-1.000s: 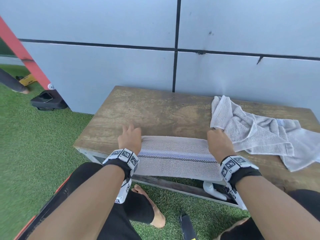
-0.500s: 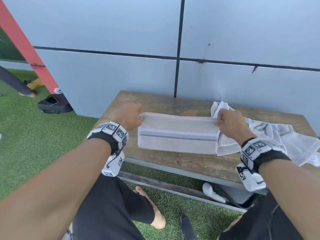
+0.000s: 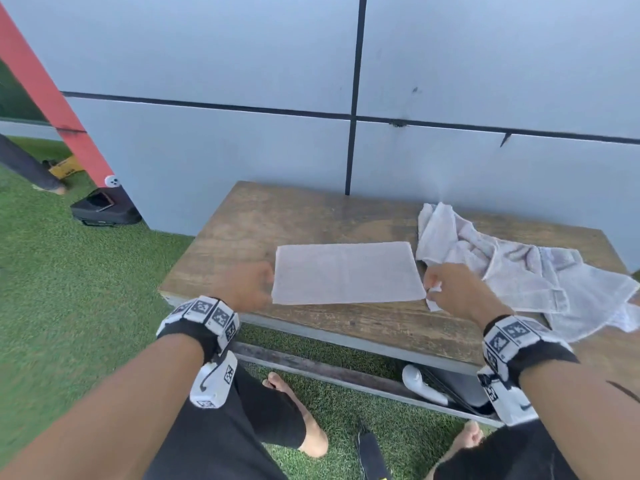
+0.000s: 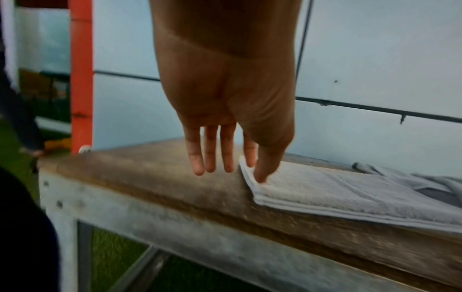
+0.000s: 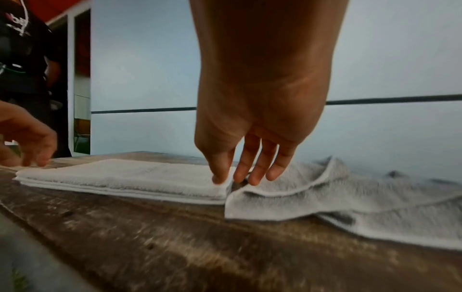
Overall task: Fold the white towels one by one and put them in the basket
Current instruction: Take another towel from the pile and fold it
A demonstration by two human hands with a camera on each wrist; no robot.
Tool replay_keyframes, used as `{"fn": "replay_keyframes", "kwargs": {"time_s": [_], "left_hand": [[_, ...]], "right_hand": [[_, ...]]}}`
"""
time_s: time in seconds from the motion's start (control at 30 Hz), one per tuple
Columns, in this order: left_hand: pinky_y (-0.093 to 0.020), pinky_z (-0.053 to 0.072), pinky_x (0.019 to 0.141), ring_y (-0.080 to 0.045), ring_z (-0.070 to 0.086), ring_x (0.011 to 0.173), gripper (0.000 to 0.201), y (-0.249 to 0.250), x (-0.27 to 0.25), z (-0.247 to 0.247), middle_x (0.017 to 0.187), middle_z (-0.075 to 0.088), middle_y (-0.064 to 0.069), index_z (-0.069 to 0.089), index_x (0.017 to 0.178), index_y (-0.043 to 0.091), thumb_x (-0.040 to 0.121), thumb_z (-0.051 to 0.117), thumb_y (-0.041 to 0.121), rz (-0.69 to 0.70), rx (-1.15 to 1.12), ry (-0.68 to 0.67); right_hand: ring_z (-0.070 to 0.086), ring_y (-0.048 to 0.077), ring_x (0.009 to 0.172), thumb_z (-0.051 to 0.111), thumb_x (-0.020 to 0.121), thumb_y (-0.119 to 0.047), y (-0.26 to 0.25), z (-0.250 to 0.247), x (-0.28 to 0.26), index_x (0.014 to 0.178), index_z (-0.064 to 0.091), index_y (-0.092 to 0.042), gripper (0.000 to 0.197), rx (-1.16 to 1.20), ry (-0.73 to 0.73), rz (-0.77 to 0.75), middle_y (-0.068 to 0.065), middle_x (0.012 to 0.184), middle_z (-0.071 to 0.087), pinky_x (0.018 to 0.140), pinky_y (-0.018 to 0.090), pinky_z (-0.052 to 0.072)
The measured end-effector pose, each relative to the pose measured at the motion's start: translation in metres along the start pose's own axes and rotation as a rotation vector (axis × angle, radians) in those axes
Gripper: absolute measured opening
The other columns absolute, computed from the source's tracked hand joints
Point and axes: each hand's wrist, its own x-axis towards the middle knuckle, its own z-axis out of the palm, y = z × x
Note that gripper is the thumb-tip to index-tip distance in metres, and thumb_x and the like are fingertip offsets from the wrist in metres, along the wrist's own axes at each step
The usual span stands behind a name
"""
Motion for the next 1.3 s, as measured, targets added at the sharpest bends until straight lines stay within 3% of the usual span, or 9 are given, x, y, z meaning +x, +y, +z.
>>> {"fn": "replay_keyframes", "kwargs": {"time_s": [0.1, 0.23, 0.4, 0.6, 0.73, 0.9, 1.07, 1.2, 1.3], "left_hand": [[-0.03, 0.048, 0.071, -0.017, 0.061, 0.083, 0.022, -0.005, 0.009, 0.023, 0.095, 0.069, -0.001, 0.064, 0.097, 0.015, 0.092, 0.061, 0.036, -0.183, -0.058, 0.025], [-0.028, 0.051, 0.057, -0.017, 0.058, 0.053, 0.046, -0.001, 0.02, 0.042, 0.068, 0.054, 0.006, 0.054, 0.063, 0.014, 0.089, 0.057, 0.051, -0.31, -0.081, 0.048], [-0.025, 0.046, 0.053, -0.017, 0.049, 0.047, 0.043, 0.003, 0.024, 0.045, 0.054, 0.05, 0.001, 0.051, 0.061, 0.014, 0.088, 0.067, 0.044, -0.376, -0.156, 0.06], [-0.024, 0.042, 0.049, -0.015, 0.042, 0.042, 0.044, -0.001, 0.026, 0.038, 0.048, 0.043, 0.003, 0.051, 0.059, 0.014, 0.088, 0.071, 0.039, -0.39, -0.183, 0.039], [-0.025, 0.041, 0.051, -0.015, 0.038, 0.041, 0.047, -0.004, 0.028, 0.035, 0.047, 0.041, 0.003, 0.048, 0.056, 0.013, 0.088, 0.071, 0.039, -0.393, -0.192, 0.037], [-0.023, 0.039, 0.048, -0.013, 0.037, 0.041, 0.047, -0.003, 0.029, 0.033, 0.047, 0.039, 0.004, 0.041, 0.055, 0.016, 0.087, 0.072, 0.031, -0.415, -0.183, -0.002], [-0.029, 0.052, 0.062, -0.013, 0.058, 0.064, 0.016, 0.019, 0.035, 0.025, 0.078, 0.063, 0.004, 0.056, 0.082, 0.019, 0.092, 0.06, 0.03, -0.252, -0.222, 0.304], [-0.026, 0.043, 0.085, -0.009, 0.05, 0.094, 0.019, 0.06, 0.059, 0.037, 0.119, 0.051, 0.006, 0.058, 0.116, 0.016, 0.101, 0.051, 0.026, 0.131, -0.274, 0.344], [-0.04, 0.037, 0.112, -0.021, 0.04, 0.136, 0.039, 0.08, 0.094, 0.067, 0.148, 0.043, -0.006, 0.049, 0.139, 0.009, 0.102, 0.045, 0.021, 0.23, -0.163, 0.285]], "right_hand": [[0.062, 0.025, 0.079, 0.058, 0.092, -0.023, -0.007, 0.009, -0.004, 0.078, 0.062, -0.018, 0.015, 0.056, 0.06, 0.049, 0.002, 0.082, 0.065, 0.068, 0.037, 0.051], [0.061, 0.023, 0.06, 0.057, 0.094, -0.03, -0.015, 0.019, 0.004, 0.071, 0.059, -0.007, 0.032, 0.116, 0.065, 0.165, 0.007, 0.068, 0.064, 0.059, 0.033, 0.052], [0.065, 0.03, 0.071, 0.061, 0.091, -0.035, -0.019, 0.028, 0.011, 0.09, 0.058, -0.006, 0.029, 0.129, 0.034, 0.247, 0.014, 0.085, 0.064, 0.069, 0.04, 0.059], [0.066, 0.03, 0.067, 0.066, 0.089, -0.034, -0.008, 0.026, 0.015, 0.073, 0.051, -0.011, 0.032, 0.136, 0.02, 0.277, 0.012, 0.074, 0.062, 0.068, 0.041, 0.058], [0.05, 0.023, 0.051, 0.067, 0.09, -0.026, -0.002, 0.022, 0.016, 0.059, 0.04, -0.013, 0.043, 0.141, 0.056, 0.268, 0.007, 0.058, 0.047, 0.052, 0.031, 0.046], [0.057, 0.025, 0.056, 0.07, 0.088, -0.029, -0.007, 0.017, 0.015, 0.058, 0.039, -0.015, 0.045, 0.074, -0.029, 0.273, 0.006, 0.058, 0.048, 0.062, 0.036, 0.056], [0.056, 0.026, 0.087, 0.054, 0.083, -0.033, -0.035, 0.008, 0.015, 0.086, 0.053, -0.017, 0.016, -0.049, 0.188, 0.158, 0.003, 0.091, 0.057, 0.085, 0.045, 0.049], [0.048, 0.025, 0.118, 0.051, 0.093, -0.029, -0.073, 0.023, 0.038, 0.125, 0.052, -0.014, 0.036, 0.009, 0.225, -0.097, 0.006, 0.128, 0.051, 0.101, 0.042, 0.041], [0.03, 0.026, 0.143, 0.048, 0.096, -0.021, -0.105, 0.042, 0.061, 0.146, 0.037, -0.014, 0.052, 0.028, 0.139, -0.228, 0.007, 0.155, 0.034, 0.117, 0.043, 0.029]]}}
